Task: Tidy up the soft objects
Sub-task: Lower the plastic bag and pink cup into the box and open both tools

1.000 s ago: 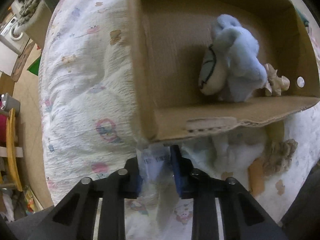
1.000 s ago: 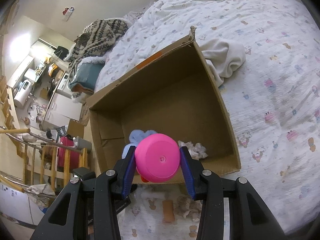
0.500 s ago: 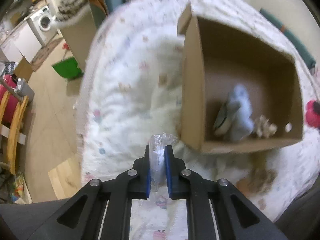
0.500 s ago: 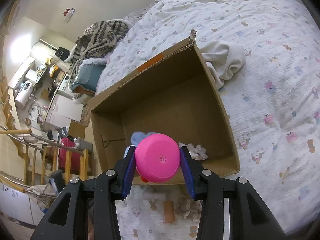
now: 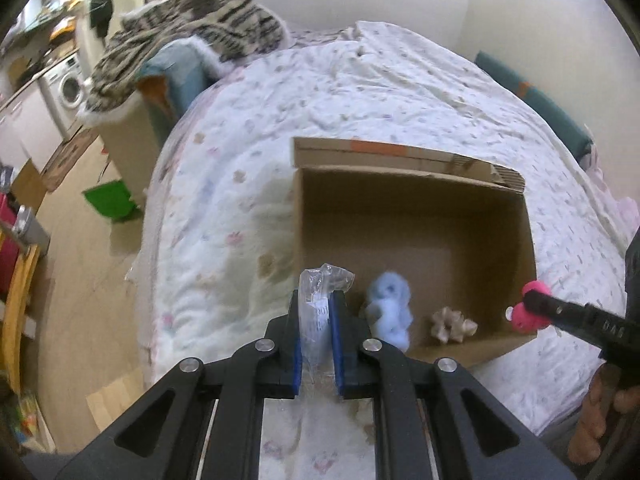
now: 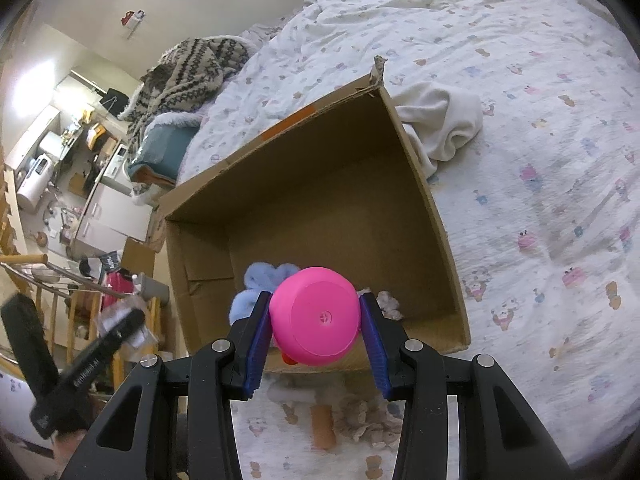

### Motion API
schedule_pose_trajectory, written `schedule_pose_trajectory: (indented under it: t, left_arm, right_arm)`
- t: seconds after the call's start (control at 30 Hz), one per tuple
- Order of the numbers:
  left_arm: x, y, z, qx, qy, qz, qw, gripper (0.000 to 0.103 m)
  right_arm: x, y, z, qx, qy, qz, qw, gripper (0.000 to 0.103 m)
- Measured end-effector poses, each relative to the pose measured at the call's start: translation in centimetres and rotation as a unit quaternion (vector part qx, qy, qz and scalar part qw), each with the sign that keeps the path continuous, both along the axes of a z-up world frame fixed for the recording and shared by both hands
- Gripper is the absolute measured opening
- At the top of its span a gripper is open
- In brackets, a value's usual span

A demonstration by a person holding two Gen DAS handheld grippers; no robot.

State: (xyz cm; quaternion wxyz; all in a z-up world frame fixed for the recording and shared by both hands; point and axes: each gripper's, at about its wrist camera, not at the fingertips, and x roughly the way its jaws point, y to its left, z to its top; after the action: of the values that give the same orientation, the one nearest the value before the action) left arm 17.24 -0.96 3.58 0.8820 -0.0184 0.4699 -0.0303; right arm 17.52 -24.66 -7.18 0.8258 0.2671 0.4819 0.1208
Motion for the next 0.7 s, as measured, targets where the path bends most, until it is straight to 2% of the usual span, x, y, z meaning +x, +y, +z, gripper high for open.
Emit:
schedule_pose_trajectory:
  t: [0.23,0.4,0.6,0.7]
  left_arm:
    - [1.8,-2.8,-2.0,0.012,-0.003,-0.029,0.9995,0.011]
    - [2.3,-3.2,-4.3,-0.001,0.014,-0.04,0.9991,0.011]
    - [3.2,-1.8,-5.9,-0.04,0.039,-0.012,0.9984,0.011]
    - [3.4,-1.5,-6.6,-0.046,0.053,-0.007,0.9975,0.011]
  right_arm:
    - [0.5,0.8,-1.0,-0.016,0.009,0.007,1.0,0.045]
    - [0.9,1.5,-1.7,-0.023,0.019,0.014,0.999,0.045]
    - [1.1,2.6,-2.2,-0.035,0.026,0.028,0.999,0.045]
    - [1.3,3.0,-2.8,-0.042,0.035,0.036,0.998,0.045]
